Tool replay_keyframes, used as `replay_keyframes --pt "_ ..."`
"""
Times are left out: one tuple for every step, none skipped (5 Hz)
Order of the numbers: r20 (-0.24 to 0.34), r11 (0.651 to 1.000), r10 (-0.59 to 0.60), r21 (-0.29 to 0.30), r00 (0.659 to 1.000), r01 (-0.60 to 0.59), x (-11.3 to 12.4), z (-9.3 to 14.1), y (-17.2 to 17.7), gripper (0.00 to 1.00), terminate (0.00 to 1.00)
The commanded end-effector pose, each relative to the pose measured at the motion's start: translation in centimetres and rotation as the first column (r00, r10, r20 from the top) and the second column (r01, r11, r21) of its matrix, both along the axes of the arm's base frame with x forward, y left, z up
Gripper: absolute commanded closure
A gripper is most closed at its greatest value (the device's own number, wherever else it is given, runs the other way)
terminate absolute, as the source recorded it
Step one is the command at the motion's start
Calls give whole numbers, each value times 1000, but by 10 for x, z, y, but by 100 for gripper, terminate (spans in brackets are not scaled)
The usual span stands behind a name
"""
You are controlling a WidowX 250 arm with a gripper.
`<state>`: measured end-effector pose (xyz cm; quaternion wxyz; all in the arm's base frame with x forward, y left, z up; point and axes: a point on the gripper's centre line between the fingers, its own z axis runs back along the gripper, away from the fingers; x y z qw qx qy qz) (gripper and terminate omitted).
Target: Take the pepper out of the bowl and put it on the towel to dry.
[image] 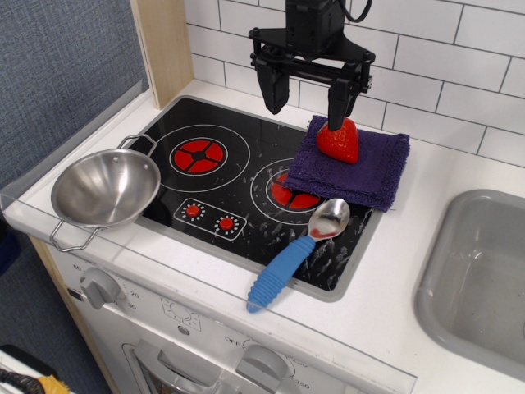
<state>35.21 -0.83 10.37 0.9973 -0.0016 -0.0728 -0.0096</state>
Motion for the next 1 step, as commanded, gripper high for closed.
replay_keyframes --pt "64 1000 6 4 998 -6 -11 26 -3 0 100"
